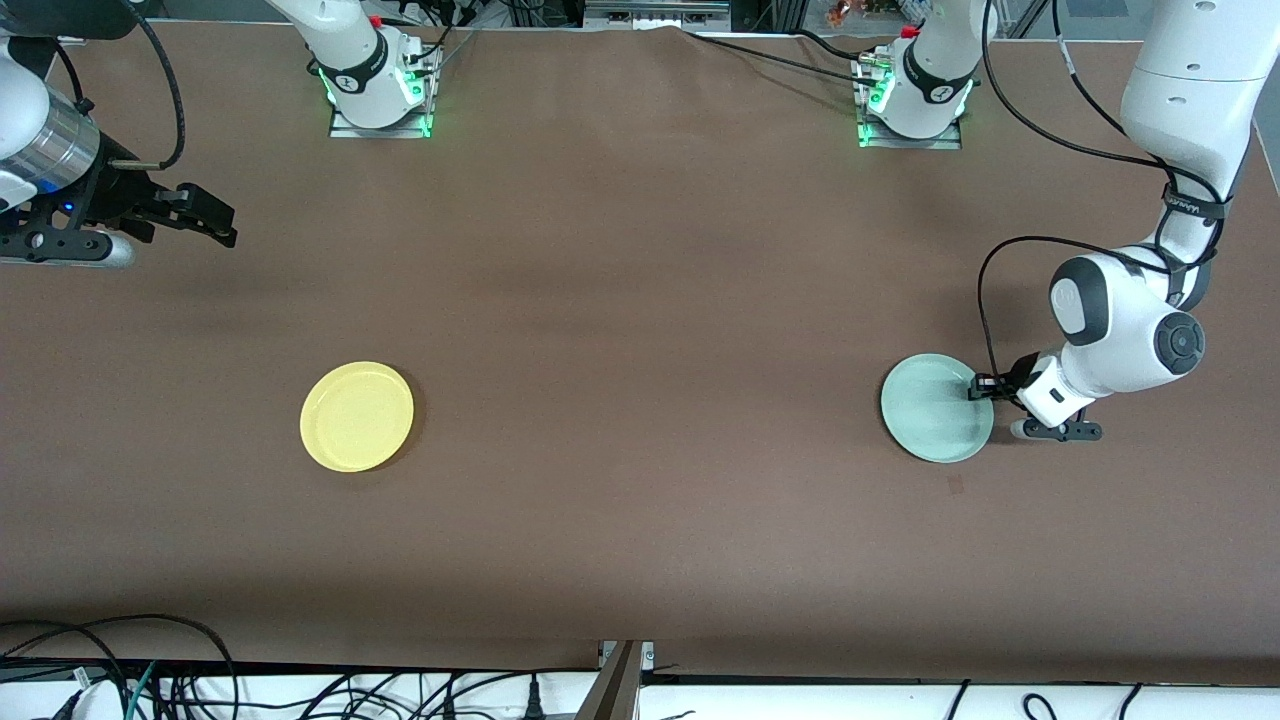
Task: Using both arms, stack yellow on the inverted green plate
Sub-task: 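Grip the green plate rim with the left gripper and tilt it up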
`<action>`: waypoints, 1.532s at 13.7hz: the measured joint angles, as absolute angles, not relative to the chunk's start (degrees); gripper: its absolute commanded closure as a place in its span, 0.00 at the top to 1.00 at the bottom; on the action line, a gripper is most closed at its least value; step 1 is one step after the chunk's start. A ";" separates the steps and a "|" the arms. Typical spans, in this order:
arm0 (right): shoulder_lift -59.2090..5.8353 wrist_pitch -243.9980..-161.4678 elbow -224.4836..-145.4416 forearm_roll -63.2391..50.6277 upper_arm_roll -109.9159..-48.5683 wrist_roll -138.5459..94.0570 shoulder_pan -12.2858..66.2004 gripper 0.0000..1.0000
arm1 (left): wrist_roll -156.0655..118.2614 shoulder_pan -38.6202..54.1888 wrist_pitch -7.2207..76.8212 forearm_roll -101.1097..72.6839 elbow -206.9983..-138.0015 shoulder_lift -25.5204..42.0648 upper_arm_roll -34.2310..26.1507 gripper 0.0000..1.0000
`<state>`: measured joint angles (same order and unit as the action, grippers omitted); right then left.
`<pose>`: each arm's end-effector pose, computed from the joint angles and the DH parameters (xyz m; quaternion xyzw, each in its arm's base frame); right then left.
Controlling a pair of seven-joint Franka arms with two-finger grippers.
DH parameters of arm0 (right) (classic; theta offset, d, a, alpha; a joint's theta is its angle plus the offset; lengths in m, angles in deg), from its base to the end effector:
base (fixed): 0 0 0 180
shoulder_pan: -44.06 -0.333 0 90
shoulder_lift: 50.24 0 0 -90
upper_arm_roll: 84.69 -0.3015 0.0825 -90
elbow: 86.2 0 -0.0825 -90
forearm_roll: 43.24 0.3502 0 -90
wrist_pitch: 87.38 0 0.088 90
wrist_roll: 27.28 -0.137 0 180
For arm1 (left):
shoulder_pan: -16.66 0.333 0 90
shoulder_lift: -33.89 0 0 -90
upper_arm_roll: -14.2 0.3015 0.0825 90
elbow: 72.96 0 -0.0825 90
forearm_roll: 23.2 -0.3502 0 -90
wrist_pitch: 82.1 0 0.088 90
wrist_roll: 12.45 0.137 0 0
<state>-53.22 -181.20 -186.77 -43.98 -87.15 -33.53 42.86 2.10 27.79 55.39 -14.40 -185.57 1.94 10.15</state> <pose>0.5026 0.0309 0.5314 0.9992 -0.0220 -0.0321 0.0104 0.5670 0.0659 0.1620 0.9958 -0.0011 -0.0480 0.0776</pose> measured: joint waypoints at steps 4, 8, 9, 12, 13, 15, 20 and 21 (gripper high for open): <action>-53.11 -181.20 -186.77 -44.04 -87.10 -33.53 42.88 1.00 | 2.53 27.57 55.56 -14.40 -185.42 2.34 9.93 0.00; -52.90 -181.21 -186.61 -44.05 -87.00 -33.53 42.91 1.00 | 2.47 24.28 55.70 -14.40 -181.84 2.67 8.78 0.00; -52.81 -181.21 -186.36 -44.05 -86.98 -33.53 42.91 1.00 | 2.42 23.04 55.70 -14.40 -180.18 2.71 8.39 0.00; -52.51 -181.21 -185.81 -44.06 -86.94 -33.53 42.93 1.00 | 2.35 18.70 55.70 -14.76 -175.21 2.77 8.10 0.00; -52.44 -181.21 -185.78 -44.06 -86.94 -33.53 42.92 1.00 | 2.10 17.29 55.70 -16.04 -173.63 2.77 8.09 0.00; -52.35 -181.21 -185.75 -44.06 -86.98 -33.53 42.88 1.00 | -0.90 14.33 55.70 -21.16 -170.72 2.76 8.05 0.00; -52.32 -181.21 -185.75 -44.06 -87.00 -33.53 42.87 1.00 | -15.79 5.23 55.70 -45.97 -163.90 1.72 7.96 0.00; -52.32 -181.21 -185.75 -44.06 -87.01 -33.53 42.86 1.00 | -18.62 3.60 55.69 -51.51 -162.80 1.13 7.97 0.00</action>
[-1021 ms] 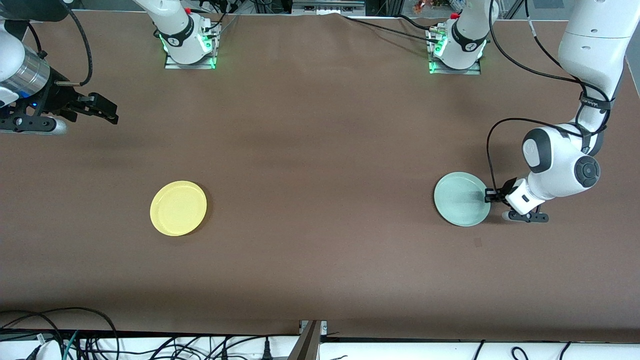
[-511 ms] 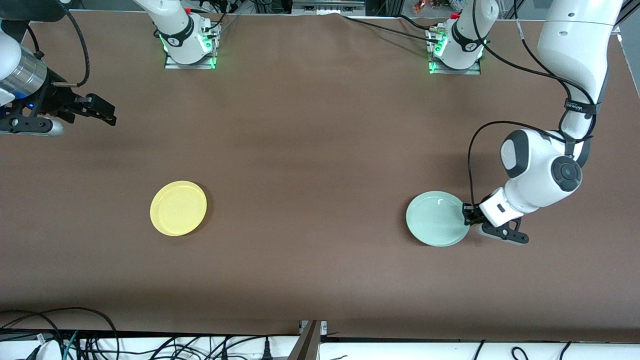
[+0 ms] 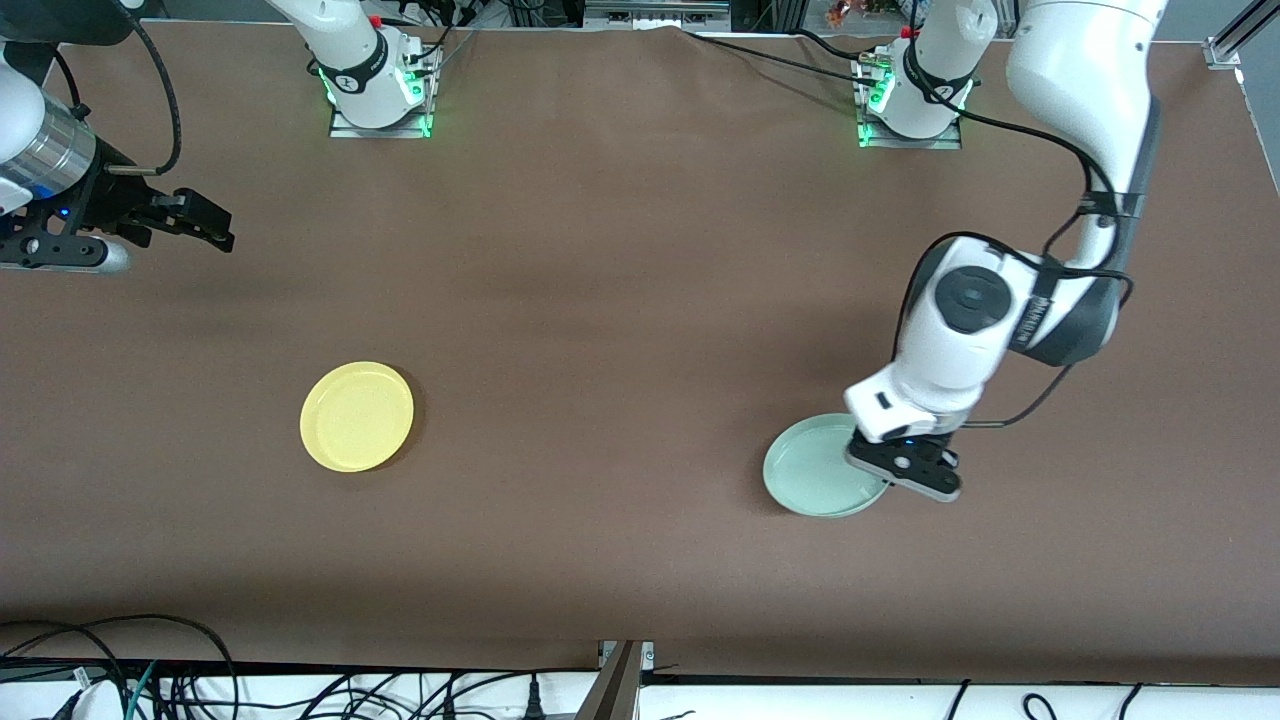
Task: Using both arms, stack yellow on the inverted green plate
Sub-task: 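Grip the green plate rim with the left gripper and tilt it up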
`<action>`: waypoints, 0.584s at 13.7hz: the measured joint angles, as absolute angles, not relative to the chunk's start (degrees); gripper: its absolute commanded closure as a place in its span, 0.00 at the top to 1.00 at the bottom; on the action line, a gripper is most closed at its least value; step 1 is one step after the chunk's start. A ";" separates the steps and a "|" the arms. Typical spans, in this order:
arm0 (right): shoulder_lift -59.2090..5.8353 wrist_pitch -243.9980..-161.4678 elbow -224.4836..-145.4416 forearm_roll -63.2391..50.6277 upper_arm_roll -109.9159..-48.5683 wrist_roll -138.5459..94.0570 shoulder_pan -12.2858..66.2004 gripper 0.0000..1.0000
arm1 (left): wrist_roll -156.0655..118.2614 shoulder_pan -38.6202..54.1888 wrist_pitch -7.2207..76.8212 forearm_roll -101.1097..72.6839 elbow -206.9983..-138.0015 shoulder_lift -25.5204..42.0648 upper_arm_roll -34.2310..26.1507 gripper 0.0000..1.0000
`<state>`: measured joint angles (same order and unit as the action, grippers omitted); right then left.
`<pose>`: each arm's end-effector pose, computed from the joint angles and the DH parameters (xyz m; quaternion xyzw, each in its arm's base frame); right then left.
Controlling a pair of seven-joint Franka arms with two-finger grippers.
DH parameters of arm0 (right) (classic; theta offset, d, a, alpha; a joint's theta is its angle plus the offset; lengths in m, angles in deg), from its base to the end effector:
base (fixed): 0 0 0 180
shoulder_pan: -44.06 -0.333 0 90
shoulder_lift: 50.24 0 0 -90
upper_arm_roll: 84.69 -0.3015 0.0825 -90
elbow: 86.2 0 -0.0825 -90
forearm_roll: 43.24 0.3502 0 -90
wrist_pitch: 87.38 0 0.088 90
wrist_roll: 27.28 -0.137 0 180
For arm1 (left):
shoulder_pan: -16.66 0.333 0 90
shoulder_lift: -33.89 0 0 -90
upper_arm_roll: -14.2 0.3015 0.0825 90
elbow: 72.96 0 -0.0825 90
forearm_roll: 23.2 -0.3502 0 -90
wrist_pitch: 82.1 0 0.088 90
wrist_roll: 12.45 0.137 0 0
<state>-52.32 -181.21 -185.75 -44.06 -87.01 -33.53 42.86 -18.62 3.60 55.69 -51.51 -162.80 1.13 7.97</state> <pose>0.5077 0.0296 0.5313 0.9992 -0.0231 -0.0310 0.0105 0.6632 -0.2069 0.3174 -0.9444 0.2550 -0.1646 0.1267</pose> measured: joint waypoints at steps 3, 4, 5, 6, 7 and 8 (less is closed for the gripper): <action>-52.30 -181.06 -185.75 -44.06 -87.03 -33.53 42.84 1.00 | -23.95 0.19 55.64 -67.07 -159.01 -1.62 8.08 0.00; -52.29 -181.00 -185.74 -44.06 -87.03 -33.53 42.84 1.00 | -24.89 -0.66 55.25 -70.64 -157.54 -2.65 8.18 0.00; -52.29 -180.74 -185.75 -44.06 -87.03 -33.53 42.84 1.00 | -25.29 -1.52 54.54 -73.69 -155.98 -3.71 8.27 0.00; -52.29 -180.24 -185.74 -44.06 -87.03 -33.53 42.84 1.00 | -25.52 -2.34 53.83 -76.43 -154.26 -4.84 8.35 0.00; -52.29 -179.85 -185.74 -44.06 -87.03 -33.53 42.84 1.00 | -25.66 -3.28 53.10 -78.62 -152.41 -5.99 8.40 0.00; -52.29 -179.70 -185.74 -44.06 -87.03 -33.53 42.83 1.00 | -25.74 -4.38 51.91 -80.41 -150.81 -7.01 8.42 0.00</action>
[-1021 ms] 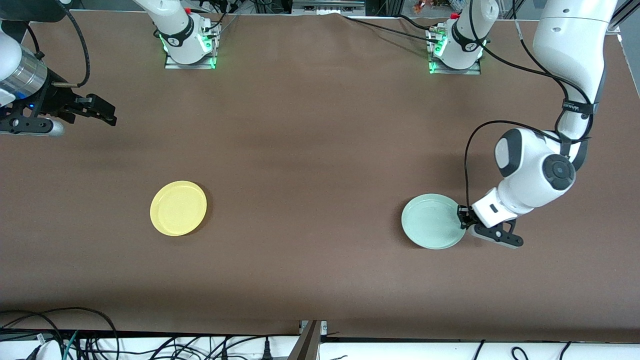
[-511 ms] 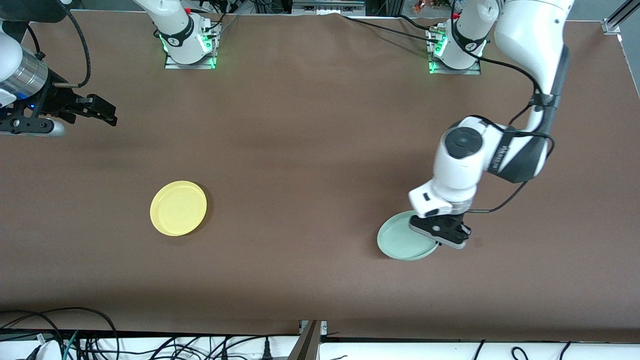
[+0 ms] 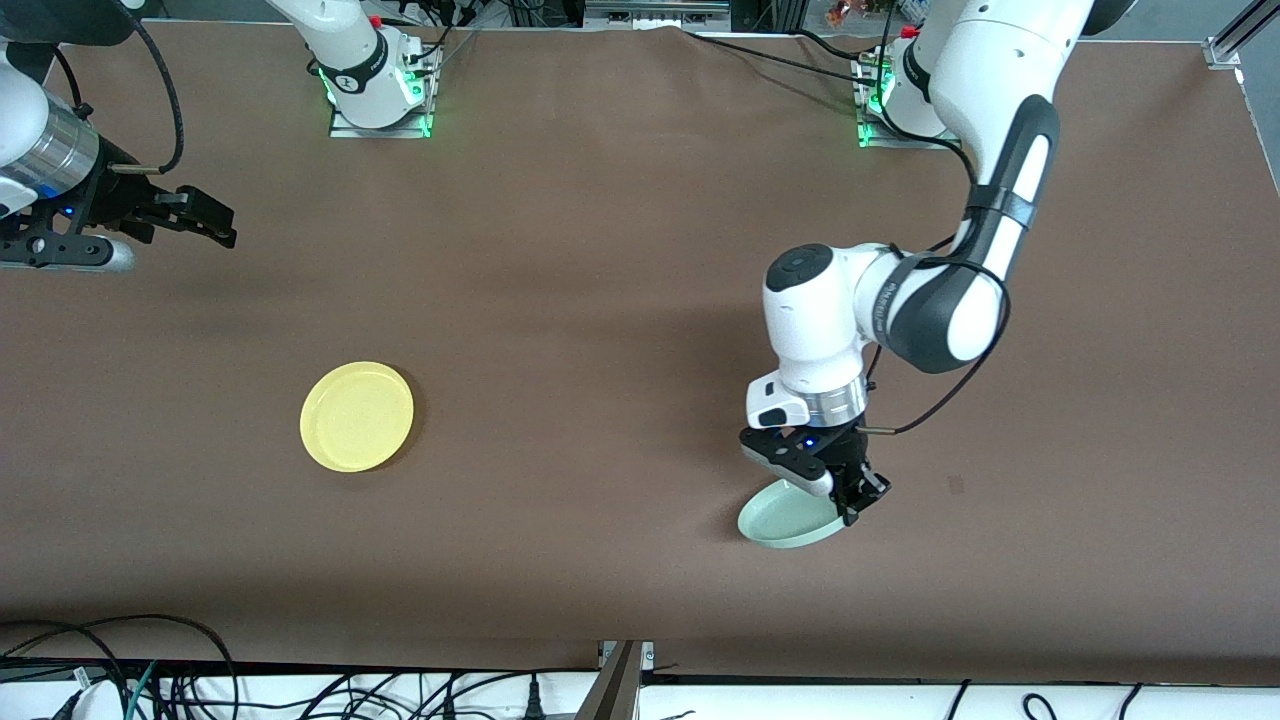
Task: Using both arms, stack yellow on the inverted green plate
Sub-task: 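Grip the green plate rim with the left gripper and tilt it up, then flip the green plate over with the left gripper toward the yellow plate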
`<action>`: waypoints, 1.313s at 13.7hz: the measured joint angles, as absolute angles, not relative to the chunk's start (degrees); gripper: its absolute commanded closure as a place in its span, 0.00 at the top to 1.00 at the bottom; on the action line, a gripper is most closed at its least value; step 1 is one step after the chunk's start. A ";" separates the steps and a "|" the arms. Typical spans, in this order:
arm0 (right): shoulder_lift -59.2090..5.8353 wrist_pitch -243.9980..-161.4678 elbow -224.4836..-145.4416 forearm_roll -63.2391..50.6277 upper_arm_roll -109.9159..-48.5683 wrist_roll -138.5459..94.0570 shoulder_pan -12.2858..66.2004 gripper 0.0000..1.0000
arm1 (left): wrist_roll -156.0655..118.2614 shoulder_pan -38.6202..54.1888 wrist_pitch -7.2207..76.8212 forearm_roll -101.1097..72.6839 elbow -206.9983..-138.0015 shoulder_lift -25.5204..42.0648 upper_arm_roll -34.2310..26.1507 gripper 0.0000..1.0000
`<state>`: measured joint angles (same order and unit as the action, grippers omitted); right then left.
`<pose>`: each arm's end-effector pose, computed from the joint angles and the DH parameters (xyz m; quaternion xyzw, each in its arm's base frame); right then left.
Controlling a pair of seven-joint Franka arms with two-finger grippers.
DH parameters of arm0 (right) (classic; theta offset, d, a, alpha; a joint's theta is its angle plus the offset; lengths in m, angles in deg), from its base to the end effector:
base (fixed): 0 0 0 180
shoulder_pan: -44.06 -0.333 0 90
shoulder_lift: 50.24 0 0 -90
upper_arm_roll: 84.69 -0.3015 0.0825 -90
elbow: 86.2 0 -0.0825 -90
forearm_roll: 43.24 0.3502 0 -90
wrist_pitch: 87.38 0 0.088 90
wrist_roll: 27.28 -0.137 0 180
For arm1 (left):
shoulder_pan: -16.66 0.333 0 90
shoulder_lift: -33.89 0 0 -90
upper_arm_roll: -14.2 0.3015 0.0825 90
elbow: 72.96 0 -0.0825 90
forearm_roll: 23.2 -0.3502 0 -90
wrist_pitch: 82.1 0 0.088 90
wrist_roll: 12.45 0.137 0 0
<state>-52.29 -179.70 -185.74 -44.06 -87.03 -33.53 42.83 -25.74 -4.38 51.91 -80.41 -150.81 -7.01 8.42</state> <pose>0.5041 0.0298 0.5290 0.9987 -0.0228 -0.0443 0.0117 0.6776 -0.2883 0.3166 -0.8478 0.3711 -0.2381 0.2947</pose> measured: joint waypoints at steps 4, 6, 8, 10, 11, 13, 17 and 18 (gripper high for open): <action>-52.29 -178.32 -185.71 -44.06 -87.03 -33.53 42.83 1.00 | -29.48 -10.43 44.91 -92.64 -147.06 -10.31 8.44 0.00; -52.29 -176.84 -185.67 -44.06 -87.04 -33.53 42.82 1.00 | -34.93 -14.43 38.56 -100.28 -146.58 -12.16 8.37 0.00; -52.31 -175.59 -185.51 -44.06 -87.04 -33.53 42.82 1.00 | -39.60 -19.30 31.44 -104.94 -146.41 -14.63 8.38 0.00; -52.31 -175.89 -185.35 -44.06 -87.05 -33.47 42.81 1.00 | -41.38 -23.54 26.09 -107.24 -145.73 -17.07 8.49 0.00; -52.31 -175.78 -185.31 -44.06 -87.06 -33.44 42.80 1.00 | -41.59 -25.19 23.78 -107.75 -144.82 -18.27 8.54 0.00; -52.32 -175.86 -185.24 -44.05 -87.07 -33.44 42.80 1.00 | -41.62 -27.84 19.92 -107.83 -142.23 -20.76 8.68 0.00; -52.31 -176.56 -184.98 -44.03 -87.43 -33.44 42.28 1.00 | -43.49 -32.08 15.22 -107.83 -138.65 -24.25 8.75 0.00; -52.31 -176.63 -184.96 -44.03 -87.64 -33.45 42.12 1.00 | -44.82 -32.96 14.27 -107.83 -138.53 -24.70 8.70 0.15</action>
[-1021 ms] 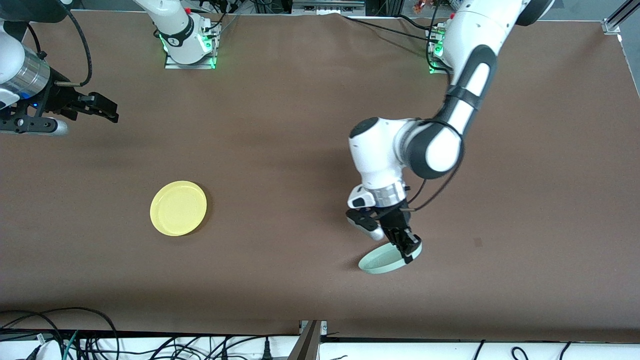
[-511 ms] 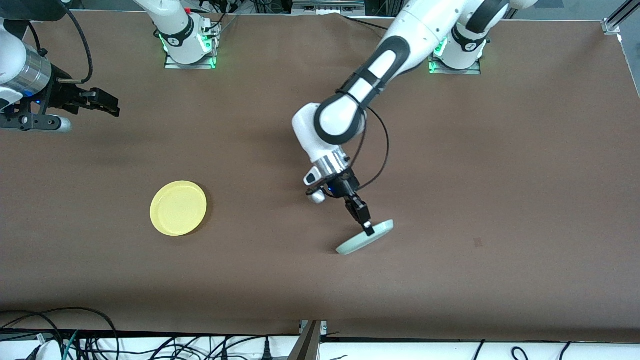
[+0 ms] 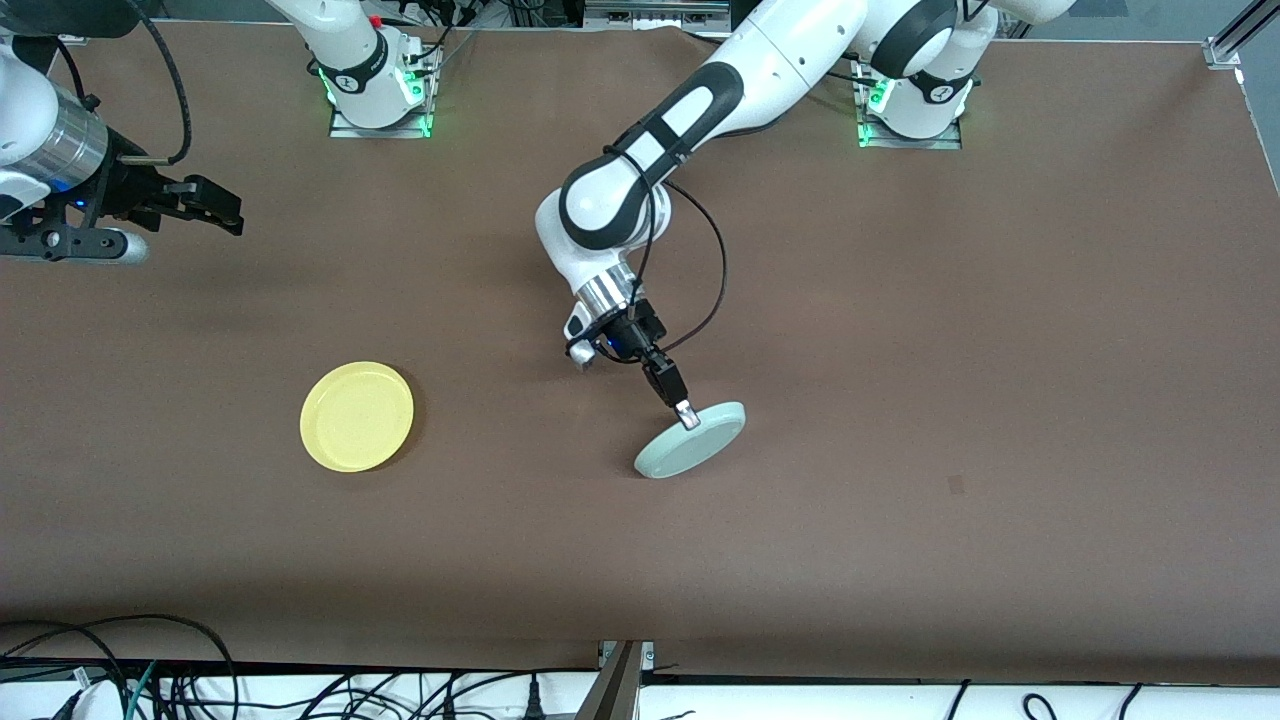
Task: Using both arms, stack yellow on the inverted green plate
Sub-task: 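Flip the green plate over with the left gripper toward the yellow plate, then release the inverted green plate and withdraw the left gripper to rest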
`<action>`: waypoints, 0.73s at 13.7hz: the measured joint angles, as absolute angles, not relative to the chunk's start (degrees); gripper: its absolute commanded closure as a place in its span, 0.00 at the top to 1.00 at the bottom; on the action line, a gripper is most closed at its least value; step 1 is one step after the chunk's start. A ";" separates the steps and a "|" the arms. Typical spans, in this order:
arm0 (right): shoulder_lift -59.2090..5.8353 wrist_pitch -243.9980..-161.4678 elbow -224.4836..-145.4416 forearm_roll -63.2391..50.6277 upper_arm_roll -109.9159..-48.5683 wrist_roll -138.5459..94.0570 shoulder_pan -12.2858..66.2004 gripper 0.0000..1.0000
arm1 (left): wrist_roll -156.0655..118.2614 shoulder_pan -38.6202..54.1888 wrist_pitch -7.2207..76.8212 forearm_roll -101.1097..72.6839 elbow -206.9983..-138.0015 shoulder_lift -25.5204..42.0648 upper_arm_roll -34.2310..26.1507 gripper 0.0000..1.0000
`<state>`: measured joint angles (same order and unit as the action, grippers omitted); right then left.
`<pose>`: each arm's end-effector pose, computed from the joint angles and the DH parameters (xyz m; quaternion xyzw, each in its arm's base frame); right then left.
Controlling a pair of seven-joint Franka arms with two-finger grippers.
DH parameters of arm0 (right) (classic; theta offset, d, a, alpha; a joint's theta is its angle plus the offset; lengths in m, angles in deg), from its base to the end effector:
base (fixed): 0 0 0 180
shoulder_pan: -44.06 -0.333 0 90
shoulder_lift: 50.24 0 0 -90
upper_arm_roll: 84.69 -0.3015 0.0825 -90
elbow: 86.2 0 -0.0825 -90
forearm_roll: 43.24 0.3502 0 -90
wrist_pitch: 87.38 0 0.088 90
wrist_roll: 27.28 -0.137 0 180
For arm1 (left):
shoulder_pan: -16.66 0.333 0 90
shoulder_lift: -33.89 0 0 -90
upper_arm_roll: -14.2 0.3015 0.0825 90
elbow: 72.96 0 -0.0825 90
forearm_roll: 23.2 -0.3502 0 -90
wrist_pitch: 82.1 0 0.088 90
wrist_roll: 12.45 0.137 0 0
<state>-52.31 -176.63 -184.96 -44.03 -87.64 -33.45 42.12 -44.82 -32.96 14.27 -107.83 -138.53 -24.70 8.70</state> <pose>0.4968 0.0409 0.5312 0.9978 -0.0109 -0.0638 0.0140 0.5278 -0.4961 0.2155 -0.6900 0.3657 -0.2827 0.5570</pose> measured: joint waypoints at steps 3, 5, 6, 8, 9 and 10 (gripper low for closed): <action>-52.31 -176.67 -184.89 -44.03 -87.74 -33.45 41.95 1.00 | -47.86 -34.16 13.10 -107.49 -138.50 -25.45 6.93 0.70; -52.30 -176.67 -184.89 -44.03 -87.73 -33.45 41.95 1.00 | -50.25 -34.27 13.04 -106.23 -138.50 -25.65 4.03 0.98; -52.29 -176.67 -184.87 -44.03 -87.73 -33.45 41.95 1.00 | -51.80 -34.43 12.95 -104.82 -138.51 -25.84 3.04 1.00; -52.30 -176.67 -184.84 -44.03 -87.73 -33.45 41.95 1.00 | -54.80 -34.65 12.92 -101.33 -138.55 -26.22 2.30 1.00; -52.29 -176.67 -184.83 -44.03 -87.73 -33.45 41.95 1.00 | -55.67 -34.55 13.06 -99.98 -138.56 -26.56 1.69 1.00; -52.29 -176.67 -184.82 -44.03 -87.73 -33.45 41.95 1.00 | -56.52 -34.47 13.12 -99.35 -138.56 -26.97 0.75 1.00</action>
